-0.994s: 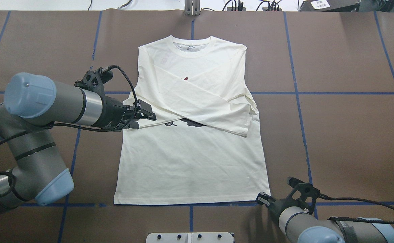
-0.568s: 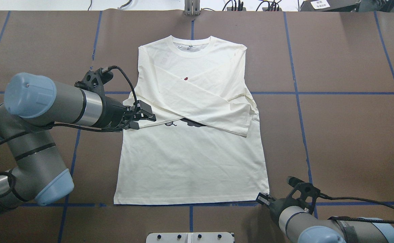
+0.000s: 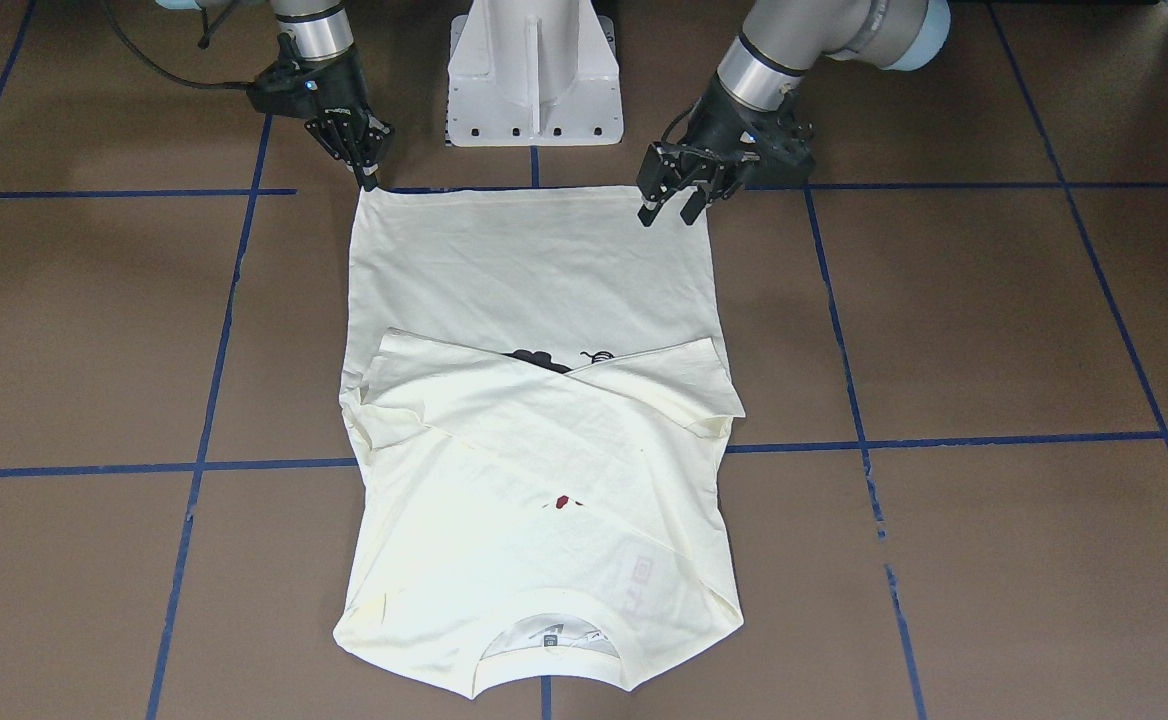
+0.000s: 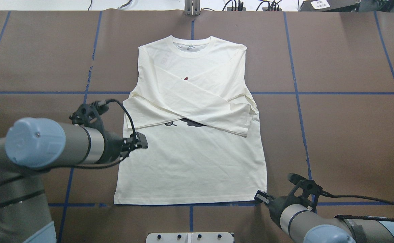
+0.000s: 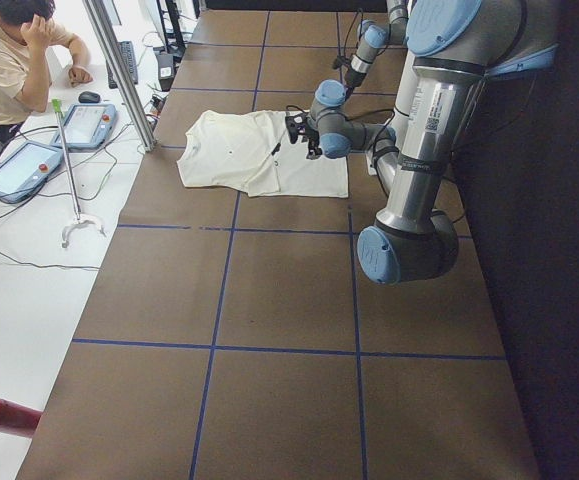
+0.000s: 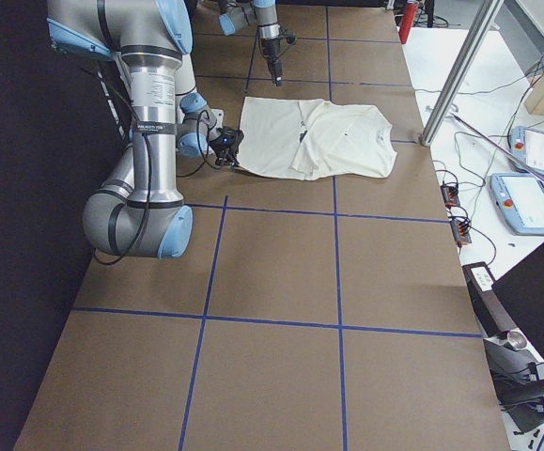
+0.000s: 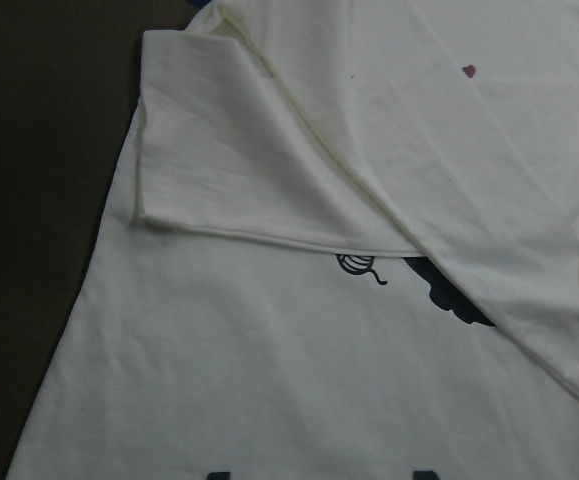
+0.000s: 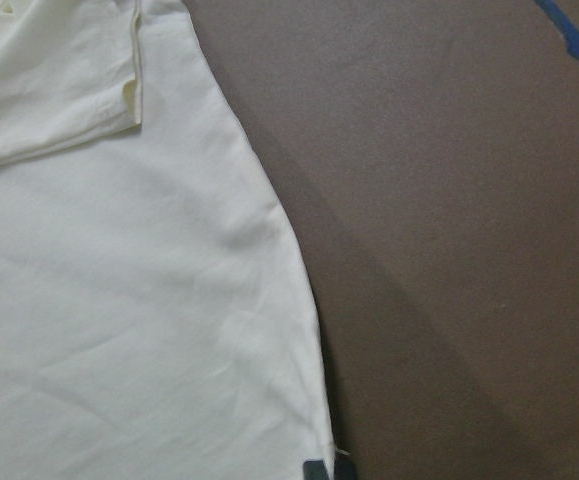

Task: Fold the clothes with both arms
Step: 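Move both grippers to the hem corners nearest the robot and grasp them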

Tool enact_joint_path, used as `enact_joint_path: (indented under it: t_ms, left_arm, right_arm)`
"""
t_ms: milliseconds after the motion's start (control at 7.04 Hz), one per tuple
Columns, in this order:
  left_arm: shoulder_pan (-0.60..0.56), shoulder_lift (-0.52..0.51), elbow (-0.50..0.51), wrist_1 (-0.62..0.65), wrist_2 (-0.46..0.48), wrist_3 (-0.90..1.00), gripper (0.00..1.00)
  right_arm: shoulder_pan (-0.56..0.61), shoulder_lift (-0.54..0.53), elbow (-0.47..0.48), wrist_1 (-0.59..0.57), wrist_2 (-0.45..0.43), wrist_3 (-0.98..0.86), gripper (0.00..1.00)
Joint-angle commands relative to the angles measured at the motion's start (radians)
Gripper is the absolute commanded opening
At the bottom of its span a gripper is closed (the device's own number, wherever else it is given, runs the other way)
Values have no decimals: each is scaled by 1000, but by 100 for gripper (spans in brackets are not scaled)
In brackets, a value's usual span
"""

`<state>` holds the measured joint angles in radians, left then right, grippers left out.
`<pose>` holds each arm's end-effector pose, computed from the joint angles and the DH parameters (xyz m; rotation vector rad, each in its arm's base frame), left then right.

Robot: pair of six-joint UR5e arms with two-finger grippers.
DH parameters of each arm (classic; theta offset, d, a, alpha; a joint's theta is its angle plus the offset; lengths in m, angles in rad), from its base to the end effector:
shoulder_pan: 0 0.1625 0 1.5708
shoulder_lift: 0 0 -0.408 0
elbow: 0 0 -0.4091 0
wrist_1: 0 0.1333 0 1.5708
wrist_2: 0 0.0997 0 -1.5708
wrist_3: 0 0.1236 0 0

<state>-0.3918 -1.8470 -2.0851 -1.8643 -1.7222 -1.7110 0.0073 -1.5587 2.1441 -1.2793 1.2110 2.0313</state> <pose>0.4680 -0.3174 0.2333 0.0006 1.0982 -0.3959 -0.4973 -0.1805 0.3418 0.1349 -0.9343 0.5908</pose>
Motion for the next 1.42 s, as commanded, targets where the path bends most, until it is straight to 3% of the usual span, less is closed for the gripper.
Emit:
enact_joint_path:
  t_ms: [0, 568, 994, 1136, 1278]
  left_arm:
    - [182, 61, -41, 132, 90, -99, 69]
    - [228, 103, 41, 131, 105, -102, 67]
    - [229, 103, 51, 129, 104, -101, 59]
    - [229, 103, 53, 131, 104, -101, 51]
    - [229, 104, 54, 131, 104, -101, 35]
  right_arm:
    - [0, 5, 3, 0, 1, 0, 0]
    - [0, -1, 2, 0, -1, 0, 0]
    - [0, -4, 4, 0, -2, -2, 0]
    - [0, -4, 4, 0, -2, 0, 0]
    - [0, -6, 4, 0, -2, 0, 0]
